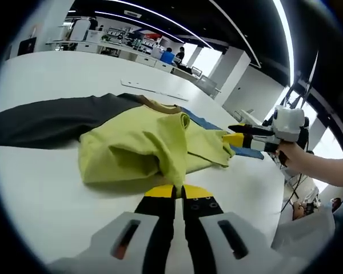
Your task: Fold the garment on the visible template until the final outline fits inside the template.
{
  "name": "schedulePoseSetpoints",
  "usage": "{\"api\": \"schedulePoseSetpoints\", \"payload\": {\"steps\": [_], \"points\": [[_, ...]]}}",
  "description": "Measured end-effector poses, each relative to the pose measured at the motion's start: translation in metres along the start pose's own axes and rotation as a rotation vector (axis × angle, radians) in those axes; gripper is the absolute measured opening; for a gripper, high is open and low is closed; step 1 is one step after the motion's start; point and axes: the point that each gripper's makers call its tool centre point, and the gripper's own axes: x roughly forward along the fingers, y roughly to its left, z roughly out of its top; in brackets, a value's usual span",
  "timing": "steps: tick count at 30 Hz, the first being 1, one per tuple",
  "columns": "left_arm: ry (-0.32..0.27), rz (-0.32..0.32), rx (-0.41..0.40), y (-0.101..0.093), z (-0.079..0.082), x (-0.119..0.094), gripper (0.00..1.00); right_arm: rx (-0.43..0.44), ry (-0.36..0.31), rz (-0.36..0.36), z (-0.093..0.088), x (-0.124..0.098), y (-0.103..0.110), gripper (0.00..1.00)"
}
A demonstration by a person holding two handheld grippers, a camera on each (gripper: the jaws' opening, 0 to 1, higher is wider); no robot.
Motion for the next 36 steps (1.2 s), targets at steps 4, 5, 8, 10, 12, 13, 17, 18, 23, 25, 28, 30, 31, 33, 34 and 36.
{"api": "schedulePoseSetpoints", "payload": {"steps": [4, 5, 8, 10, 12, 13, 17, 18, 23, 25, 28, 30, 31, 33, 34, 36], "points": [[-0.001, 0.000, 0.000, 0.001, 0.001, -0.001, 0.01, 0.072, -0.013, 0.028, -0.002, -0.009, 0.009, 0.41], [0.000, 0.001, 0.000, 0.001, 0.001, -0.001, 0.01, 0.082, -0.015, 0.032, -0.002, -0.012, 0.011, 0.40], [0.000, 0.002, 0.000, 0.002, 0.000, -0.001, 0.01, 0.134, -0.026, 0.060, -0.005, -0.016, 0.020, 0.40], [-0.005, 0.001, -0.009, 0.001, 0.002, -0.001, 0.01, 0.139, -0.015, 0.089, -0.011, -0.017, 0.028, 0.38], [-0.011, -0.002, -0.005, -0.001, 0.003, -0.001, 0.01, 0.155, 0.004, 0.097, -0.017, -0.018, 0.033, 0.34], [-0.011, -0.003, -0.005, -0.001, 0.004, -0.001, 0.01, 0.165, 0.002, 0.107, -0.019, -0.018, 0.037, 0.33], [-0.010, -0.001, -0.004, 0.000, 0.003, -0.001, 0.01, 0.250, 0.027, 0.148, -0.032, -0.018, 0.050, 0.33], [-0.009, 0.000, -0.004, 0.000, 0.003, -0.001, 0.01, 0.266, 0.039, 0.158, -0.035, -0.018, 0.054, 0.32], [-0.007, 0.002, -0.001, 0.001, 0.003, -0.002, 0.01, 0.347, 0.055, 0.183, -0.043, -0.014, 0.063, 0.20], [-0.006, 0.003, 0.001, 0.001, 0.002, -0.003, 0.01, 0.419, 0.047, 0.184, -0.042, -0.012, 0.063, 0.20], [-0.008, 0.004, -0.003, 0.002, 0.001, -0.004, 0.01, 0.494, 0.050, 0.168, -0.045, -0.008, 0.061, 0.19], [-0.009, 0.006, -0.004, 0.003, 0.001, -0.005, 0.01, 0.562, 0.057, 0.164, -0.048, -0.007, 0.061, 0.16], [-0.009, 0.007, -0.004, 0.003, 0.001, -0.005, 0.01, 0.579, 0.064, 0.162, -0.050, -0.007, 0.060, 0.14], [-0.007, 0.007, -0.003, 0.003, 0.000, -0.005, 0.01, 0.621, 0.064, 0.163, -0.050, -0.005, 0.060, 0.11], [-0.005, 0.009, -0.005, 0.004, -0.001, -0.005, 0.01, 0.639, 0.062, 0.170, -0.049, -0.004, 0.062, 0.10], [-0.006, 0.009, -0.010, 0.005, -0.002, -0.005, 0.01, 0.648, 0.060, 0.166, -0.049, -0.003, 0.062, 0.07]]}}
